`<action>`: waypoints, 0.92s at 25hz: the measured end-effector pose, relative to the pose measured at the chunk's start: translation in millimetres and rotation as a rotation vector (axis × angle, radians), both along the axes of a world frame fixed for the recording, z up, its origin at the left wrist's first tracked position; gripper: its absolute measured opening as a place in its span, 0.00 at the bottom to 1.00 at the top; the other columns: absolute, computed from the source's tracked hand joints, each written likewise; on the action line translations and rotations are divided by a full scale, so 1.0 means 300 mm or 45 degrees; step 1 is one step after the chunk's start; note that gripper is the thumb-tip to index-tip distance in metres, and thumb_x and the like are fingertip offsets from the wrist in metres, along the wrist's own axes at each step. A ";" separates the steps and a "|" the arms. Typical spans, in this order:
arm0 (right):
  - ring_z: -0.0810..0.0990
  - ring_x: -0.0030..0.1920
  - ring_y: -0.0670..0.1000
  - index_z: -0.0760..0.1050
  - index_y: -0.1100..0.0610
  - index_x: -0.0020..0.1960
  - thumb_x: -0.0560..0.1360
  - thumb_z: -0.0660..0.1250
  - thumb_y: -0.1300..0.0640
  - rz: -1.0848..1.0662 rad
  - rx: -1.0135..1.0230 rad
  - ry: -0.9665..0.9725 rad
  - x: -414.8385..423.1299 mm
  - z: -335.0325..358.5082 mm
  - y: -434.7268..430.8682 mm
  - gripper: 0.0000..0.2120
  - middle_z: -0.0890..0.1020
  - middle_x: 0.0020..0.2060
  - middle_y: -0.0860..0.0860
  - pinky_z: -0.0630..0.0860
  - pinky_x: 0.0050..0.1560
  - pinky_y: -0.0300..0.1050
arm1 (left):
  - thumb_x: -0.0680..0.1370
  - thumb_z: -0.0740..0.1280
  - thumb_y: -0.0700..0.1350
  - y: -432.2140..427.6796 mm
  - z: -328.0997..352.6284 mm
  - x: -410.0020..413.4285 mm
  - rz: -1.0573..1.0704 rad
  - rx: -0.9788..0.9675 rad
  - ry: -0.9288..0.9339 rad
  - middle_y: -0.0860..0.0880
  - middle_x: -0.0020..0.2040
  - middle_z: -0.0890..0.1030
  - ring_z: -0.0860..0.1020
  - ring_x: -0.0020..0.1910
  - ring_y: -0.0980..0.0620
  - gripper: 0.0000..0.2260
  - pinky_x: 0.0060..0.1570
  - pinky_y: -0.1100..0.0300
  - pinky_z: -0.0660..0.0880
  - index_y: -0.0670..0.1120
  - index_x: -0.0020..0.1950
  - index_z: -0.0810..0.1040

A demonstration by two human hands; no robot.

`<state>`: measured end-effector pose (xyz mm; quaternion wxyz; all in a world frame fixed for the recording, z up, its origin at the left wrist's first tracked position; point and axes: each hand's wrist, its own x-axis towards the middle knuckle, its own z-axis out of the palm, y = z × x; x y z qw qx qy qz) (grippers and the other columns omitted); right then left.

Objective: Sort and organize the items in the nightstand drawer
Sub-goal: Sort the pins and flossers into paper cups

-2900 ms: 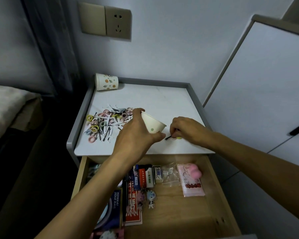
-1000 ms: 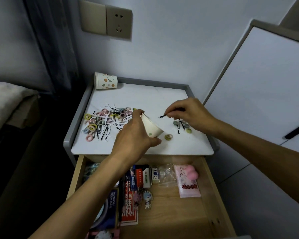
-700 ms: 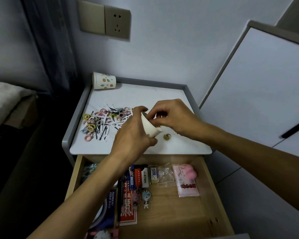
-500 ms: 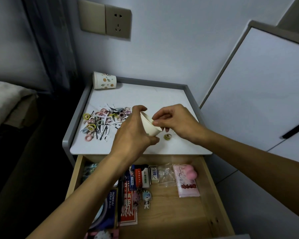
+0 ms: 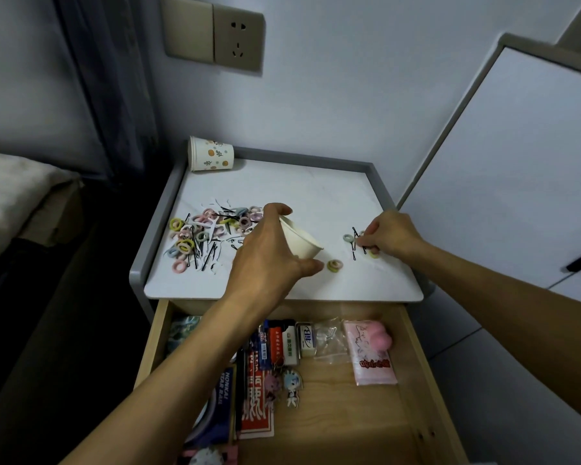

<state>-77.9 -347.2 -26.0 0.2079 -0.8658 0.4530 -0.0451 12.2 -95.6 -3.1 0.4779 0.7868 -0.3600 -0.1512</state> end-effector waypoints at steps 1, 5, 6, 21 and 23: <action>0.83 0.37 0.51 0.83 0.62 0.41 0.69 0.78 0.53 -0.006 -0.016 0.016 0.009 -0.011 -0.003 0.12 0.84 0.32 0.55 0.80 0.49 0.47 | 0.65 0.80 0.51 -0.001 0.002 -0.002 -0.002 0.009 0.002 0.51 0.59 0.75 0.75 0.55 0.47 0.38 0.55 0.47 0.76 0.53 0.68 0.63; 0.82 0.42 0.56 0.79 0.60 0.41 0.67 0.78 0.47 -0.016 -0.184 0.185 0.054 -0.025 0.010 0.17 0.82 0.37 0.54 0.80 0.45 0.50 | 0.64 0.80 0.52 -0.002 0.012 -0.002 -0.002 0.001 0.060 0.52 0.54 0.74 0.76 0.53 0.47 0.38 0.52 0.45 0.77 0.53 0.68 0.64; 0.81 0.43 0.56 0.76 0.59 0.40 0.67 0.78 0.48 -0.024 -0.220 0.239 0.065 -0.018 0.022 0.17 0.81 0.38 0.53 0.79 0.43 0.48 | 0.64 0.80 0.52 -0.002 0.014 -0.003 -0.004 0.003 0.072 0.52 0.54 0.74 0.76 0.53 0.47 0.38 0.52 0.46 0.77 0.53 0.68 0.64; 0.76 0.40 0.56 0.66 0.59 0.36 0.77 0.59 0.65 0.200 -0.403 0.549 0.101 -0.032 0.038 0.11 0.75 0.39 0.56 0.68 0.35 0.45 | 0.66 0.79 0.51 0.027 0.031 0.014 0.010 -0.063 0.168 0.50 0.56 0.75 0.76 0.53 0.47 0.36 0.51 0.49 0.78 0.54 0.67 0.63; 0.78 0.39 0.56 0.72 0.60 0.37 0.78 0.61 0.62 0.167 -0.335 0.363 0.106 -0.038 0.027 0.11 0.78 0.39 0.56 0.71 0.35 0.46 | 0.66 0.79 0.51 0.031 0.027 0.024 0.014 -0.072 0.160 0.50 0.57 0.75 0.75 0.53 0.48 0.35 0.51 0.50 0.78 0.53 0.67 0.63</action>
